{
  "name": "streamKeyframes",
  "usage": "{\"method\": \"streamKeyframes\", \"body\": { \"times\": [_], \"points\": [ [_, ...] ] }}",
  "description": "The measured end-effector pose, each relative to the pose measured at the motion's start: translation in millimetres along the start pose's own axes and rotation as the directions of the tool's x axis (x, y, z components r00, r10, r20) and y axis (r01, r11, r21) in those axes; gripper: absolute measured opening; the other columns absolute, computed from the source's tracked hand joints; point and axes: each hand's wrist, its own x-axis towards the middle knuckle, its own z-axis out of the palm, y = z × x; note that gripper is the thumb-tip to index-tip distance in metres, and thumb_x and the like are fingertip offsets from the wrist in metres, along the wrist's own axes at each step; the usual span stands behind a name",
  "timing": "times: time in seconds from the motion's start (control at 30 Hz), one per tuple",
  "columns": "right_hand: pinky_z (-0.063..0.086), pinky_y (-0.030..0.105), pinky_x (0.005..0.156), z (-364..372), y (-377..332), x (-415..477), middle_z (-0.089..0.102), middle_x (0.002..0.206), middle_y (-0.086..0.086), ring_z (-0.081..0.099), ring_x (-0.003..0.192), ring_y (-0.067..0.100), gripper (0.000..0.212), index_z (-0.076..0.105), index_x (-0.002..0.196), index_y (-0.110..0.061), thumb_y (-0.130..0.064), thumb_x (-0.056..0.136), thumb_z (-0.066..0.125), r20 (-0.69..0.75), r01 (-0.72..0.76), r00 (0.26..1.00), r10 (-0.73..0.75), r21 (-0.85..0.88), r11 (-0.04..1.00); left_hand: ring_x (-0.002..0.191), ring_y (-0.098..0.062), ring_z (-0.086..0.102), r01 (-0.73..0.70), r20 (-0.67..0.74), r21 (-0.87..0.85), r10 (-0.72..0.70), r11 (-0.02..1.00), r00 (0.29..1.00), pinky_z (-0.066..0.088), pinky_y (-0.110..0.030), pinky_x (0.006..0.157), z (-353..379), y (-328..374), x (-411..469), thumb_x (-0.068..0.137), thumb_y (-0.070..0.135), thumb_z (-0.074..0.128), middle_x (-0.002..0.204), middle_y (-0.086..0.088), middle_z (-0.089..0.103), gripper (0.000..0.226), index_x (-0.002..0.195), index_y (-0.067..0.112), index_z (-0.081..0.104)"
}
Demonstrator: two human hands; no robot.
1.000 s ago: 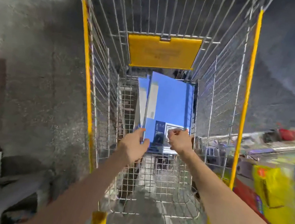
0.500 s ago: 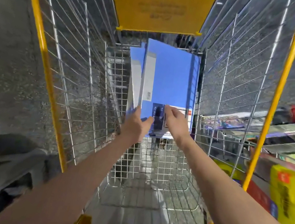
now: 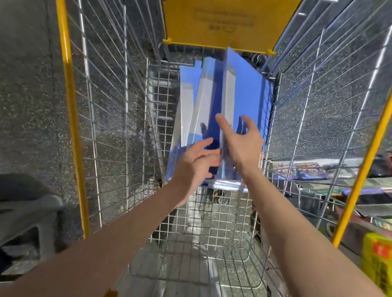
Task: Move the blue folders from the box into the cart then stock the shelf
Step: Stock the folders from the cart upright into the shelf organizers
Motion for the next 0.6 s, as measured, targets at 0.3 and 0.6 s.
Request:
{"method": "streamKeyframes", "body": {
  "times": [0.3,0.6],
  "points": [
    [0.042,0.024,0.082,-19.4,17.1,14.1,0.066,0.102,0.007,0.061,0.088,0.016,0.05,0.06,0.127,-0.012,-0.048,0.093,0.064,0.1,0.094,0.991,-0.093,-0.008,0.996,0.115,-0.036,0.06,-0.026,-0.175,0.382,0.1,0.924,0.979,0.05,-0.039,0.1,-14.4,-1.3,30.7,0.102,0.024,0.055,0.142,-0.017,0.052,0.053,0.152,0.02,0.038],
    [0.042,0.023,0.074,-30.6,29.7,19.8,0.061,0.09,0.0,0.049,0.074,0.003,0.05,0.056,0.13,-0.015,-0.05,0.094,0.062,0.205,0.035,0.977,-0.063,0.135,0.99,0.078,-0.01,0.053,0.037,-0.137,0.553,0.047,0.833,0.989,0.042,-0.029,0.081,-7.4,2.0,46.6,0.098,0.035,0.06,0.091,0.005,0.052,0.062,0.148,0.007,0.038]
  ]
}}
